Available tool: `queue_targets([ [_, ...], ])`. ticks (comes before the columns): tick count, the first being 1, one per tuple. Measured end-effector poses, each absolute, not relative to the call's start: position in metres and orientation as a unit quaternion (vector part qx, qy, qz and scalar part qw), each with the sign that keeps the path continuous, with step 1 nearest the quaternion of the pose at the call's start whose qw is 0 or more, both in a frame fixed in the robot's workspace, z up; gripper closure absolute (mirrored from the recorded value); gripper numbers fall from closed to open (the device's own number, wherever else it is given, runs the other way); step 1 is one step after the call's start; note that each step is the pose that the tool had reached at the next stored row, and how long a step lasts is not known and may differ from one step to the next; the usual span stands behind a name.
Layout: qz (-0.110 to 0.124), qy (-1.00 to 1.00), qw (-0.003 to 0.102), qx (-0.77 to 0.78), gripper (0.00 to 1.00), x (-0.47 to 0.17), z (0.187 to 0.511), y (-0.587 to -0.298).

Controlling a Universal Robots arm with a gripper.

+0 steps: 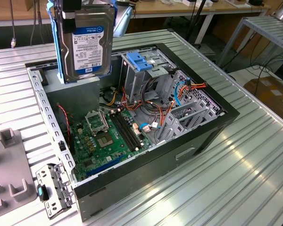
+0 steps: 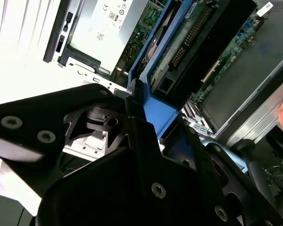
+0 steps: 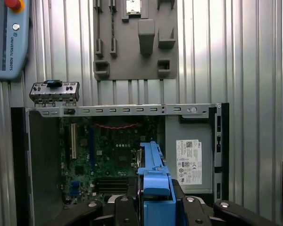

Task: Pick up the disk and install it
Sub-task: 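Pick up the disk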

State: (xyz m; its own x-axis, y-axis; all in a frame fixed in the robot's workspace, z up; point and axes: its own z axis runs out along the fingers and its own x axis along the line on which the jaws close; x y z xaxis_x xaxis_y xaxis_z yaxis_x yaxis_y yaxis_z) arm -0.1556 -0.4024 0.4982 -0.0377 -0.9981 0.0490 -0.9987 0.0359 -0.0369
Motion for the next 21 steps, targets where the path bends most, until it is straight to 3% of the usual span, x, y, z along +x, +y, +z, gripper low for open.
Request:
queue_targets([
  [21,0.03,-0.723,0.005,0.69,0.63,-0.115,0.498,-0.419],
])
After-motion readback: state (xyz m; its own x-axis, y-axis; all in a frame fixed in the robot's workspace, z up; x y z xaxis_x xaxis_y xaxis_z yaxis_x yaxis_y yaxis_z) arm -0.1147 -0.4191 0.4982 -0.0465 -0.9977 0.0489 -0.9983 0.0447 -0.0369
